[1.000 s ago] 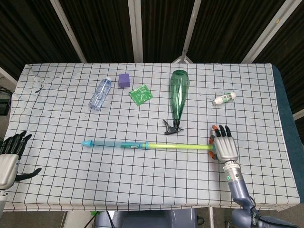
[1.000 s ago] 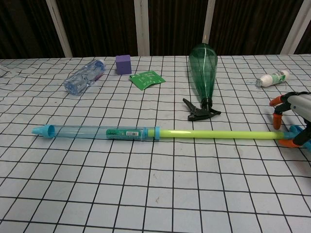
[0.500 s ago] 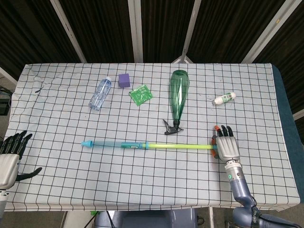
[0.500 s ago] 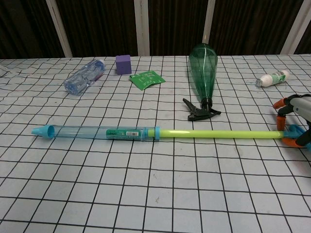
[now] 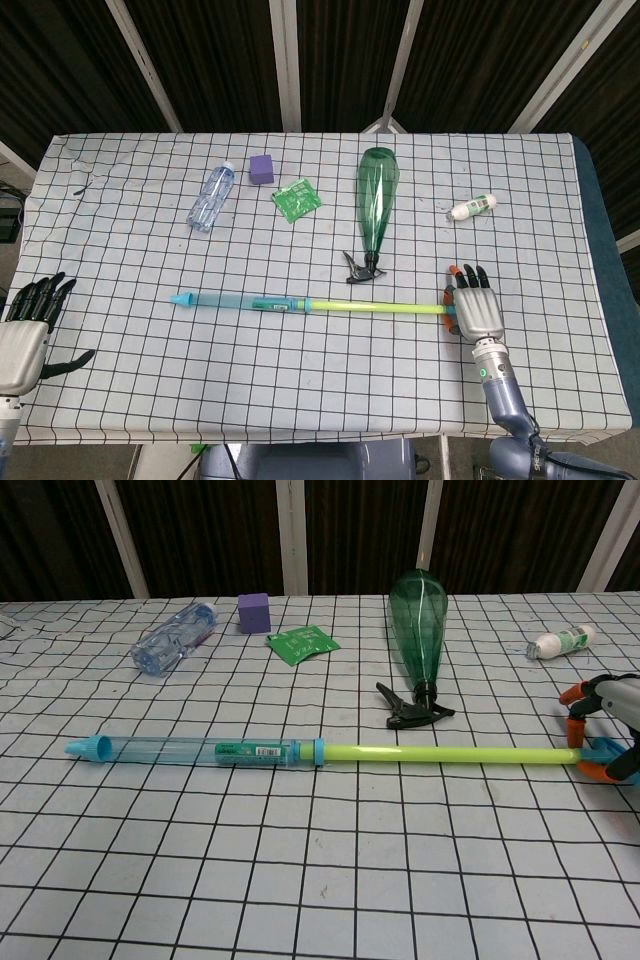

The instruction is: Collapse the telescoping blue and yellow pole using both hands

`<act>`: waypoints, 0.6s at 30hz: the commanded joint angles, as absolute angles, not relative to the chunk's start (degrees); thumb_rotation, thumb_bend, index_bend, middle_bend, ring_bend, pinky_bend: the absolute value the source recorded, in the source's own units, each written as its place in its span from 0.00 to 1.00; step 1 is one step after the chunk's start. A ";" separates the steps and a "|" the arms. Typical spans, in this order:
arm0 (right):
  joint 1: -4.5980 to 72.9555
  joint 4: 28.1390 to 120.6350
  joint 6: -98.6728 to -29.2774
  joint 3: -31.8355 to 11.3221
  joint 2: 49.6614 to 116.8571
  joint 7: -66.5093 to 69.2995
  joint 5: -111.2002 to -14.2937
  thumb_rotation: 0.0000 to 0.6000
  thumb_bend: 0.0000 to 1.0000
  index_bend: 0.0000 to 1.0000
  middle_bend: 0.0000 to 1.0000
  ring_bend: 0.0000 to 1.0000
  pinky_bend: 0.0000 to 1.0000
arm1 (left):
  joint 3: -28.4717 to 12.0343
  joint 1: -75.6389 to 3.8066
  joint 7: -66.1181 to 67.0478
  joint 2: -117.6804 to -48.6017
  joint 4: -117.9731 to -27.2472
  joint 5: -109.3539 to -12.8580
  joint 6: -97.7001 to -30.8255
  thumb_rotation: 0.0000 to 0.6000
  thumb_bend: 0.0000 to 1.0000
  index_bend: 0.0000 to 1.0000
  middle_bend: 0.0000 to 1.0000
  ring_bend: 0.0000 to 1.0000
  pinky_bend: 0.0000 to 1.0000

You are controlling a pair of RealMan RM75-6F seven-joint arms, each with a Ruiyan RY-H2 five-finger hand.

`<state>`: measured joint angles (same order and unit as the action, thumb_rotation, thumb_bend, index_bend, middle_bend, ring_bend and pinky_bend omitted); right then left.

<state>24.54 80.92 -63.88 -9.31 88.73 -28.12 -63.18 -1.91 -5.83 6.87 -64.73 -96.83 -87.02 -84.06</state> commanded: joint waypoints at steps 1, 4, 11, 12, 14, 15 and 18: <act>24.69 81.61 -63.74 -9.38 88.33 -27.93 -63.11 1.00 0.44 0.57 0.17 0.00 0.00 | -2.98 -7.78 8.88 -64.08 -98.65 -86.49 -81.81 1.00 0.11 0.02 0.00 0.00 0.00; 24.67 82.00 -63.81 -9.03 88.03 -27.70 -63.47 1.00 0.44 0.57 0.17 0.00 0.00 | -4.54 -10.39 11.12 -63.54 -101.21 -83.97 -77.93 1.00 0.14 0.07 0.00 0.00 0.00; 24.72 82.80 -64.02 -8.70 87.42 -27.37 -63.76 1.00 0.44 0.57 0.17 0.00 0.00 | -8.39 -17.42 18.17 -64.88 -102.68 -77.09 -69.07 1.00 0.19 0.21 0.05 0.00 0.00; 24.70 82.84 -64.05 -8.67 87.36 -27.33 -63.74 1.00 0.44 0.57 0.17 0.00 0.00 | -8.65 -18.26 19.12 -65.31 -102.43 -76.34 -68.04 1.00 0.19 0.23 0.06 0.00 0.00; 24.65 82.93 -64.05 -8.58 87.22 -27.19 -63.67 1.00 0.44 0.57 0.17 0.00 0.00 | -9.16 -19.89 20.84 -66.25 -101.98 -74.42 -65.88 1.00 0.20 0.27 0.07 0.00 0.00; 24.64 83.00 -64.05 -8.52 87.10 -27.13 -63.65 1.00 0.44 0.57 0.17 0.00 0.00 | -9.65 -21.02 21.98 -67.10 -101.63 -72.79 -64.59 1.00 0.21 0.29 0.08 0.00 0.00; 24.63 83.17 -64.14 -8.42 86.90 -26.99 -63.72 1.00 0.44 0.57 0.17 0.00 0.00 | -10.49 -23.20 24.22 -69.08 -100.81 -70.00 -62.58 1.00 0.23 0.31 0.08 0.00 0.00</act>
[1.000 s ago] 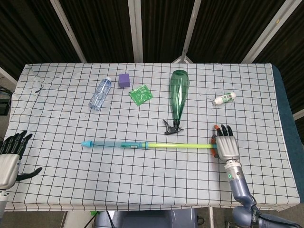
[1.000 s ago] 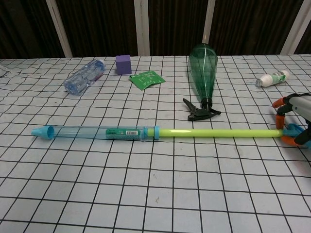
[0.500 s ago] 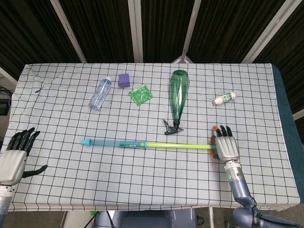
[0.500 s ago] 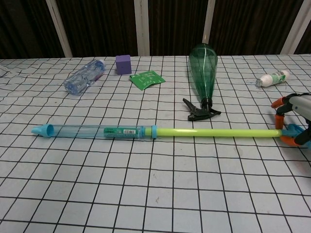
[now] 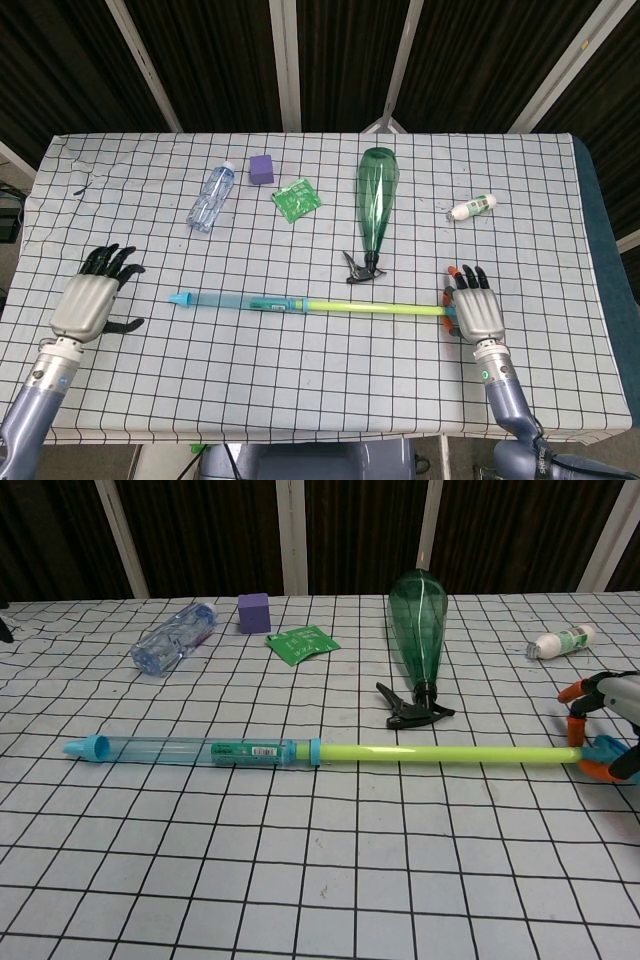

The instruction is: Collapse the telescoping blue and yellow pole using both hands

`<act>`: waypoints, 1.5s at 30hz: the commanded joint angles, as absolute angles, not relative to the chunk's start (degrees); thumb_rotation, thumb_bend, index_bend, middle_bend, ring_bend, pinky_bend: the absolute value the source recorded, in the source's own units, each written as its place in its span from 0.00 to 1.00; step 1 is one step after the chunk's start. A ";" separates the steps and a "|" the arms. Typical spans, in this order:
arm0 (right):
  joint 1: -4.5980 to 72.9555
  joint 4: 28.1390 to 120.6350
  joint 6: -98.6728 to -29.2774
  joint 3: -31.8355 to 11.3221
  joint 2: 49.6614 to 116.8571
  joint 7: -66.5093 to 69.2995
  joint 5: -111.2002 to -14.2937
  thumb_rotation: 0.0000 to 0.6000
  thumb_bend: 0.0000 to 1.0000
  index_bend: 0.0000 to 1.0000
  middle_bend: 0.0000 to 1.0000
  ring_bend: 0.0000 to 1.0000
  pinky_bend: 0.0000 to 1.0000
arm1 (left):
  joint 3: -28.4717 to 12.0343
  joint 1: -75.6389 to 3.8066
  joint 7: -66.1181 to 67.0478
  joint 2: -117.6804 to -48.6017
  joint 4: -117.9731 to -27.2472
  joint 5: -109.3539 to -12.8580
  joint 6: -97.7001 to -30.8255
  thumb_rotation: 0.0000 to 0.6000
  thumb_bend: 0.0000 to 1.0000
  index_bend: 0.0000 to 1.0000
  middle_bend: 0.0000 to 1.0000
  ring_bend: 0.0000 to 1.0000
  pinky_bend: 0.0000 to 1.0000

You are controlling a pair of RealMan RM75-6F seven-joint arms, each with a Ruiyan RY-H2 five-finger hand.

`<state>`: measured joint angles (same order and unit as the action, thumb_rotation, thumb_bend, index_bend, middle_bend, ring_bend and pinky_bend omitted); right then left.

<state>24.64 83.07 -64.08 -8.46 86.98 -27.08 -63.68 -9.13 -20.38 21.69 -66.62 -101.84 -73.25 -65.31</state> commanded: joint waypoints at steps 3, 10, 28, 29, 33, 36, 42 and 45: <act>24.60 83.41 -64.28 -8.32 86.71 -26.74 -63.87 1.00 0.44 0.57 0.17 0.00 0.00 | -10.79 -25.63 27.56 -71.62 -99.24 -67.68 -60.74 1.00 0.25 0.33 0.09 0.00 0.00; 24.67 83.72 -64.50 -8.18 86.37 -26.33 -64.19 1.00 0.44 0.57 0.17 0.00 0.00 | -10.53 -29.76 33.58 -77.53 -96.20 -63.19 -58.57 1.00 0.27 0.38 0.09 0.00 0.00; 24.66 84.01 -64.73 -8.06 85.72 -25.28 -64.16 1.00 0.45 0.58 0.18 0.00 0.00 | -8.67 -34.44 41.72 -84.93 -90.89 -55.26 -58.58 1.00 0.35 0.41 0.09 0.00 0.00; 24.67 84.02 -64.76 -8.02 85.72 -25.24 -64.20 1.00 0.45 0.58 0.18 0.00 0.00 | -8.50 -34.46 41.74 -85.13 -90.58 -55.00 -58.81 1.00 0.36 0.41 0.09 0.00 0.00; 24.68 84.08 -64.81 -7.90 85.71 -25.21 -64.28 1.00 0.45 0.58 0.18 0.00 0.00 | -8.13 -34.67 41.95 -85.50 -89.82 -54.18 -59.09 1.00 0.38 0.41 0.09 0.00 0.00; 24.70 84.14 -64.90 -7.84 85.68 -25.17 -64.37 1.00 0.45 0.58 0.18 0.00 0.00 | -7.92 -34.85 41.82 -85.76 -89.63 -53.77 -59.30 1.00 0.41 0.42 0.09 0.00 0.00; 24.69 84.15 -65.00 -7.65 85.70 -25.20 -64.48 1.00 0.45 0.58 0.18 0.00 0.00 | -7.40 -35.19 41.72 -86.18 -89.41 -53.34 -59.49 1.00 0.43 0.42 0.09 0.00 0.00; 24.68 84.10 -65.09 -7.58 85.72 -25.24 -64.50 1.00 0.45 0.58 0.18 0.00 0.00 | -7.23 -35.37 41.62 -86.45 -89.25 -53.11 -59.55 1.00 0.45 0.42 0.09 0.00 0.00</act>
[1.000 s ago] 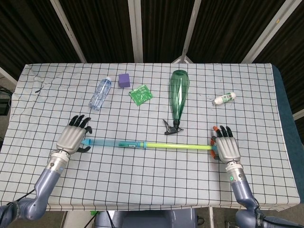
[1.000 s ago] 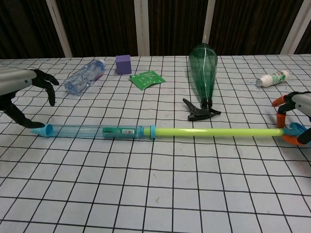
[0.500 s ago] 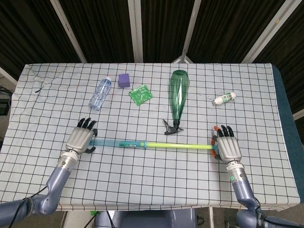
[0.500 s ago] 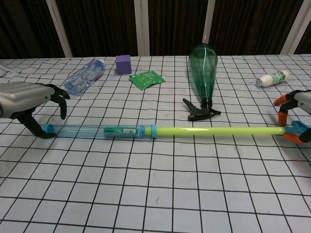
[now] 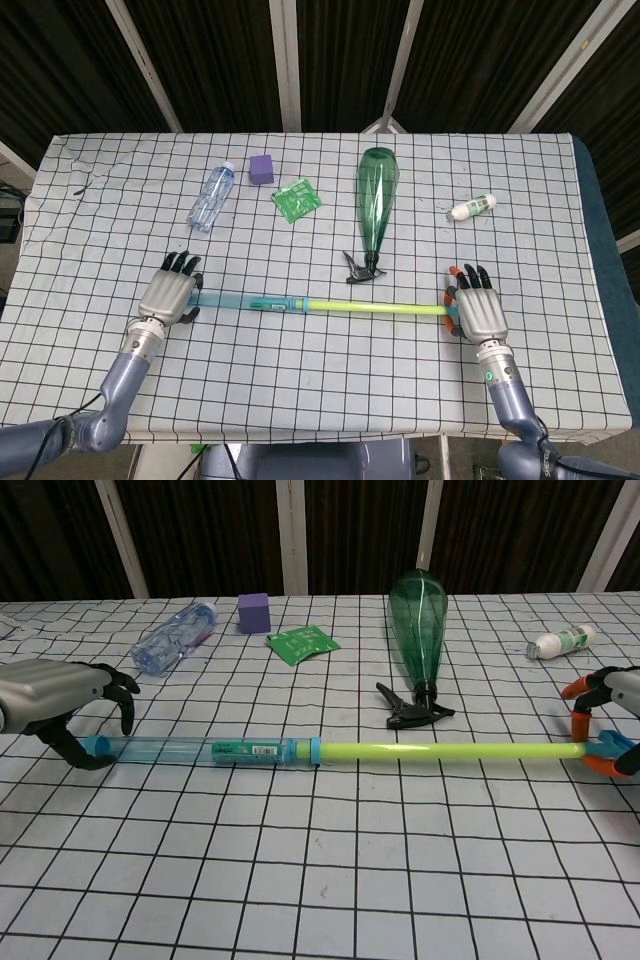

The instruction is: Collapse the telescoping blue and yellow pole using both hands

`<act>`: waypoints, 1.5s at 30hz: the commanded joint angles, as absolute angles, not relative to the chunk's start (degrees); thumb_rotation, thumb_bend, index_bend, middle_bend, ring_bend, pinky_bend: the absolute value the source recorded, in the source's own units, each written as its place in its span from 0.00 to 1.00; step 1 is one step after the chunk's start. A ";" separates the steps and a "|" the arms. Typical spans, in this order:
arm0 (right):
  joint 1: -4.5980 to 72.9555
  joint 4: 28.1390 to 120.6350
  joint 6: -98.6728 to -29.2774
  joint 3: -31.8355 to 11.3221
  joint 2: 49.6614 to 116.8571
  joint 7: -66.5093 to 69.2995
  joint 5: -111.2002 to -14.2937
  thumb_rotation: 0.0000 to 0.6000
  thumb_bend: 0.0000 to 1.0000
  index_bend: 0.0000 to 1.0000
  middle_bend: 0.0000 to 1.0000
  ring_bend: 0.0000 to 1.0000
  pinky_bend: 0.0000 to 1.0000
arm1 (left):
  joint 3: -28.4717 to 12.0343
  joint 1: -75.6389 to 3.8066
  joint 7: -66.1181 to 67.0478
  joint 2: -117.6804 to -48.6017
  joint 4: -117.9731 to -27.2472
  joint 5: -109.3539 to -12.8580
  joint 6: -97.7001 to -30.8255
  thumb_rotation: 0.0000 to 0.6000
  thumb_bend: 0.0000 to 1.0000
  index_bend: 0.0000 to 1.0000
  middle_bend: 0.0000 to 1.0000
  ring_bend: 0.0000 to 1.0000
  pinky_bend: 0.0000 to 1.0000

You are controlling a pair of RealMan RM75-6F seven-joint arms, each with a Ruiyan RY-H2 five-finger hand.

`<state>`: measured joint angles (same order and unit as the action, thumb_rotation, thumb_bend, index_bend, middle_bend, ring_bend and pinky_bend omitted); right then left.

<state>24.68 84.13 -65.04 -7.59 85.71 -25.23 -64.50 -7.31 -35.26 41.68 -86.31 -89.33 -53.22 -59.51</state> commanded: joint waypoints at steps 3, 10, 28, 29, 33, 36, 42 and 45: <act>24.67 84.11 -65.16 -7.58 85.73 -25.19 -64.50 1.00 0.45 0.58 0.18 0.00 0.00 | -7.07 -35.63 41.70 -86.67 -89.11 -52.86 -59.57 1.00 0.45 0.43 0.09 0.00 0.00; 24.69 84.20 -65.26 -7.52 85.68 -25.10 -64.62 1.00 0.45 0.58 0.18 0.00 0.00 | -6.83 -36.01 41.69 -87.03 -89.04 -52.60 -60.00 1.00 0.48 0.53 0.11 0.00 0.00; 24.57 86.98 -66.36 -8.58 84.67 -22.77 -65.23 1.00 0.45 0.58 0.18 0.00 0.00 | -5.99 -35.56 39.05 -84.62 -92.87 -55.51 -62.33 1.00 0.49 0.55 0.12 0.00 0.00; 24.59 87.21 -66.53 -8.66 84.57 -22.62 -65.46 1.00 0.45 0.58 0.18 0.00 0.00 | -5.89 -35.54 39.06 -84.46 -93.16 -55.63 -62.42 1.00 0.49 0.55 0.12 0.00 0.00; 24.54 88.26 -66.94 -8.81 84.23 -21.77 -66.11 1.00 0.45 0.58 0.18 0.00 0.00 | -5.47 -35.57 39.16 -83.89 -94.37 -56.52 -62.82 1.00 0.49 0.55 0.12 0.00 0.00; 24.54 88.82 -67.08 -8.63 84.08 -21.64 -66.62 1.00 0.45 0.58 0.18 0.00 0.00 | -5.31 -35.64 39.21 -83.70 -95.07 -56.90 -63.01 1.00 0.49 0.55 0.12 0.00 0.00; 24.45 89.68 -67.39 -8.23 83.84 -21.71 -67.31 1.00 0.45 0.58 0.18 0.00 0.00 | -5.29 -35.78 39.70 -83.85 -96.48 -57.04 -63.79 1.00 0.49 0.55 0.12 0.00 0.00; 24.41 90.26 -67.70 -8.15 83.70 -21.55 -67.83 1.00 0.45 0.58 0.18 0.00 0.00 | -5.55 -36.16 40.38 -84.27 -97.28 -57.09 -64.22 1.00 0.49 0.55 0.12 0.00 0.00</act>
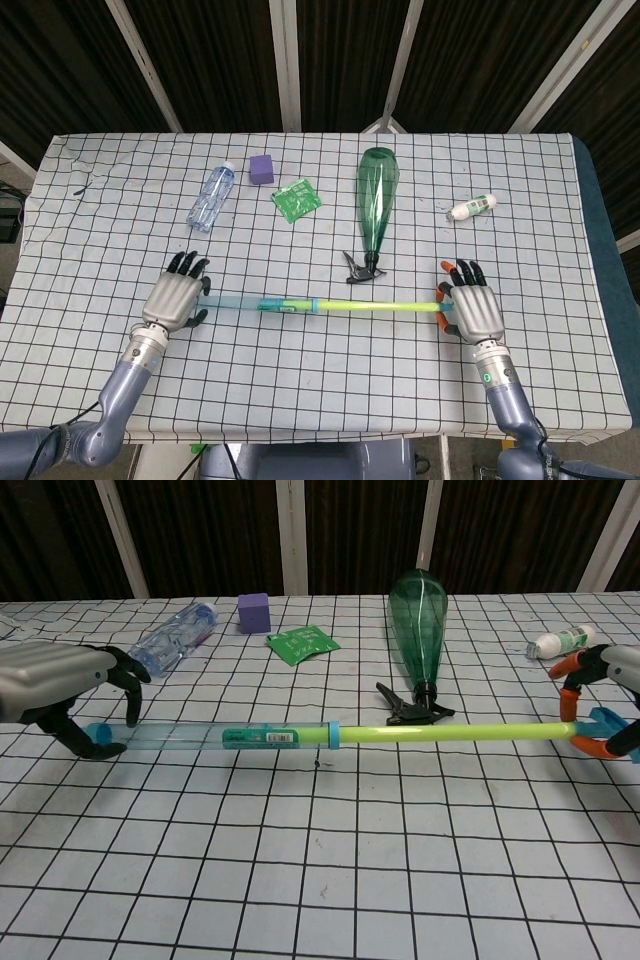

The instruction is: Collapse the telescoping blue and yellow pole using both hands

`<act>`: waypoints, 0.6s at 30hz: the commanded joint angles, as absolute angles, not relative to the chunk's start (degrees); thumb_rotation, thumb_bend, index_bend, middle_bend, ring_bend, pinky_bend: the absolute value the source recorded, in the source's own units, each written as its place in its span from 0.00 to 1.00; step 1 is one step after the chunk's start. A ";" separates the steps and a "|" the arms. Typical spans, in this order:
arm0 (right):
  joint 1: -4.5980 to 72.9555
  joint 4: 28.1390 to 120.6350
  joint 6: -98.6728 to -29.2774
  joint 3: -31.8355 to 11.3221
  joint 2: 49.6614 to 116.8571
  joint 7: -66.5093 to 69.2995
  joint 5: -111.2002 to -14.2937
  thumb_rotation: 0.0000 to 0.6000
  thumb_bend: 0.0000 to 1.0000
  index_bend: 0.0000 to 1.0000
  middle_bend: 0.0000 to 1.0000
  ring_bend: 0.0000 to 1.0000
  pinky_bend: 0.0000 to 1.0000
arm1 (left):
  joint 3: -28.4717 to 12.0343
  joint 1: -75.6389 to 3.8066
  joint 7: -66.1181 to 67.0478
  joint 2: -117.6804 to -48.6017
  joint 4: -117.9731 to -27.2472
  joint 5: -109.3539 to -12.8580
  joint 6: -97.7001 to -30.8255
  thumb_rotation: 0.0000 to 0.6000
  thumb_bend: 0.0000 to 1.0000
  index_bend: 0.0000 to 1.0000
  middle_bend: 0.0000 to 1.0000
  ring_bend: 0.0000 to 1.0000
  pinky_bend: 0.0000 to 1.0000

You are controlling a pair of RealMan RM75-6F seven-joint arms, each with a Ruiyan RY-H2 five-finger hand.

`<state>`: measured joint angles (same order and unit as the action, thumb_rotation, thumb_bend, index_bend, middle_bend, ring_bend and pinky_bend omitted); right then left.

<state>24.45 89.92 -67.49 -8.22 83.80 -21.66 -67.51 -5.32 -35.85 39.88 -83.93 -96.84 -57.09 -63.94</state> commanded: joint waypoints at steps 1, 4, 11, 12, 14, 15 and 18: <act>24.39 90.42 -67.79 -8.09 83.66 -21.53 -68.02 1.00 0.45 0.58 0.18 0.00 0.00 | -5.64 -36.25 40.68 -84.43 -97.45 -56.95 -64.42 1.00 0.49 0.55 0.12 0.00 0.00; 24.36 90.98 -68.01 -7.75 83.51 -21.65 -68.73 1.00 0.45 0.58 0.18 0.00 0.00 | -5.85 -36.46 41.42 -84.90 -98.24 -56.53 -65.03 1.00 0.49 0.55 0.12 0.00 0.00; 24.23 92.26 -68.43 -7.25 83.22 -21.40 -69.96 1.00 0.45 0.58 0.18 0.00 0.00 | -6.09 -37.05 43.15 -86.14 -99.84 -56.43 -66.40 1.00 0.49 0.55 0.12 0.00 0.00; 24.21 92.52 -68.51 -7.12 83.17 -21.40 -70.25 1.00 0.45 0.58 0.18 0.00 0.00 | -6.10 -37.13 43.47 -86.43 -100.07 -56.41 -66.69 1.00 0.49 0.55 0.12 0.00 0.00; 24.20 92.91 -68.59 -6.94 83.13 -21.38 -70.65 1.00 0.45 0.58 0.18 0.00 0.00 | -6.07 -37.27 43.92 -86.84 -100.28 -56.39 -66.96 1.00 0.49 0.56 0.13 0.00 0.00; 24.20 93.12 -68.62 -6.86 83.10 -21.36 -70.84 1.00 0.45 0.58 0.18 0.00 0.00 | -6.06 -37.36 44.15 -87.08 -100.39 -56.34 -67.07 1.00 0.49 0.56 0.13 0.00 0.00; 24.14 93.79 -68.80 -6.56 82.98 -21.34 -71.52 1.00 0.45 0.59 0.18 0.00 0.00 | -6.10 -37.58 44.82 -87.89 -100.67 -56.18 -67.59 1.00 0.49 0.56 0.13 0.00 0.00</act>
<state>24.16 93.63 -68.75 -6.67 83.03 -21.36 -71.37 -6.09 -37.47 44.61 -87.63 -100.53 -56.25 -67.39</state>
